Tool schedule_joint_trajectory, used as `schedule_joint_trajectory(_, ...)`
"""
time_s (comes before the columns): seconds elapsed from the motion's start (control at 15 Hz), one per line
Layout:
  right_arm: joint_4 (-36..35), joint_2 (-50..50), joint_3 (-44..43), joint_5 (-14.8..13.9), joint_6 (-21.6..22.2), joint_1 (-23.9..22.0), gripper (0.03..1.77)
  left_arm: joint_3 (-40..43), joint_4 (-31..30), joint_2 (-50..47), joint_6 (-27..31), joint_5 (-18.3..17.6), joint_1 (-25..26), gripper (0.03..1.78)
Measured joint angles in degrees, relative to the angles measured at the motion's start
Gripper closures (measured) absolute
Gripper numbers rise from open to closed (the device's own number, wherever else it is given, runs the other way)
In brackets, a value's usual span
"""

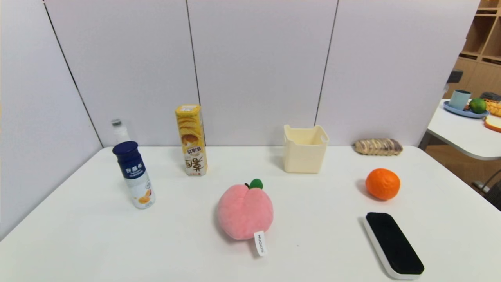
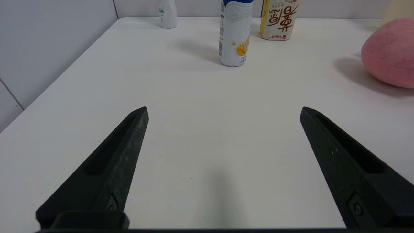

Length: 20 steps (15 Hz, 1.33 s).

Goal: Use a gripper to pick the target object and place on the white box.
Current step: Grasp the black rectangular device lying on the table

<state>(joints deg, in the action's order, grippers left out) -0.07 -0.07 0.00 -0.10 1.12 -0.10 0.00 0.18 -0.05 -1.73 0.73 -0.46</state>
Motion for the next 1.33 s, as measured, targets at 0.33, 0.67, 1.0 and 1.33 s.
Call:
schedule_joint_trajectory(0.33, 0.05, 0.00, 0.00, 0.00, -0.09, 0.00, 0.09, 0.00, 0.00, 0.00, 0.00, 0.01, 0.00, 0.12)
schedule_joint_trajectory(0.67, 0.67, 0.00, -0.30, 0.20, -1.05, 0.02, 0.09, 0.00, 0.00, 0.00, 0.00, 0.00, 0.00, 0.12)
schedule_joint_trajectory(1.0, 5.77, 0.93, -3.24, 0.39, -1.05, 0.02, 0.09, 0.00, 0.00, 0.00, 0.00, 0.01, 0.00, 0.12)
schedule_joint_trajectory(1.33, 21.02, 13.68, -20.94, 0.62, -0.96, 0.67, 0.09, 0.00, 0.00, 0.00, 0.00, 0.01, 0.00, 0.12)
